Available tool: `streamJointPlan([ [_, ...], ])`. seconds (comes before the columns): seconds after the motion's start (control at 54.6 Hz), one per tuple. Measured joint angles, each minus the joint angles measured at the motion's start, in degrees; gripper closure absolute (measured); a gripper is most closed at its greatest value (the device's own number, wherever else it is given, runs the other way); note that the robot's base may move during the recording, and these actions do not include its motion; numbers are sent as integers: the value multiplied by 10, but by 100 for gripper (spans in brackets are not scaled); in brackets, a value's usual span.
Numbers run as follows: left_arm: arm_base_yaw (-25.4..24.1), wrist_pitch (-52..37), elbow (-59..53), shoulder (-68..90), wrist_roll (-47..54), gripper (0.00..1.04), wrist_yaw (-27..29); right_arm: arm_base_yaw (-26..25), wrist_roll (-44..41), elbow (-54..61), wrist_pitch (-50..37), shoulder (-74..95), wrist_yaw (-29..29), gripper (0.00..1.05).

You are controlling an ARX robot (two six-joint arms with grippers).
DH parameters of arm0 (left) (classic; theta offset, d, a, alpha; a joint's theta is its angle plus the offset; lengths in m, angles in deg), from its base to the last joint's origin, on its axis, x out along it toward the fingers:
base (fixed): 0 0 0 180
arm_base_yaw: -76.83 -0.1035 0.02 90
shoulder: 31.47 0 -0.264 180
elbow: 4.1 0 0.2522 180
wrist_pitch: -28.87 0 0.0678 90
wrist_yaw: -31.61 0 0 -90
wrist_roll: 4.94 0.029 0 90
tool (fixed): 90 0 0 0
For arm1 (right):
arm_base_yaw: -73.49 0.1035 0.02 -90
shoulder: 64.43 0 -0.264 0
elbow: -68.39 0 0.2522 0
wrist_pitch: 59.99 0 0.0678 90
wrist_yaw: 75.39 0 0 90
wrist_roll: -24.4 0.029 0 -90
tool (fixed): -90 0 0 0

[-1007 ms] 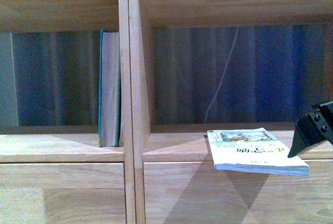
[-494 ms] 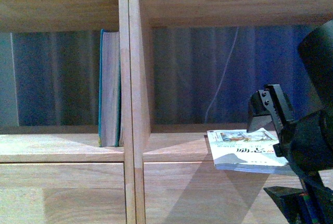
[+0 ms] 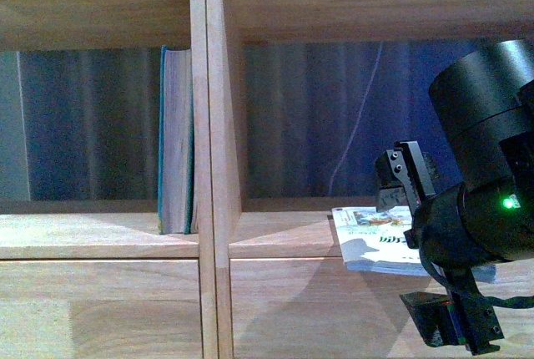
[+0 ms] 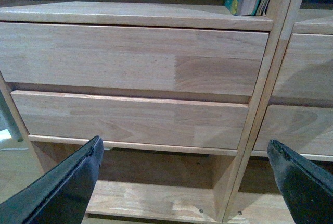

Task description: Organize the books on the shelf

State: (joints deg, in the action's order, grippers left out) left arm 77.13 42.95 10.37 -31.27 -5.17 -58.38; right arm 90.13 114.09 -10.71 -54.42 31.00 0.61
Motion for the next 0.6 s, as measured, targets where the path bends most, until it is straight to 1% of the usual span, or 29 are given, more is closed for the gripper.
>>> streamJointPlan([
  [0.146, 0, 0, 0, 0, 0, 7, 0, -3, -10, -12, -2, 10, -5, 7],
  [0.183, 0, 0, 0, 0, 0, 7, 0, -4, -10, -16, -1, 12, -5, 9],
  [0.348, 0, 0, 0, 0, 0, 7, 0, -11, -20, -30, -1, 20, -10, 32],
  [0.439, 0, 0, 0, 0, 0, 7, 0, -14, -24, -35, 0, 24, -11, 48],
  [0.604, 0, 0, 0, 0, 0, 7, 0, -19, -25, -35, -3, 24, -10, 70],
])
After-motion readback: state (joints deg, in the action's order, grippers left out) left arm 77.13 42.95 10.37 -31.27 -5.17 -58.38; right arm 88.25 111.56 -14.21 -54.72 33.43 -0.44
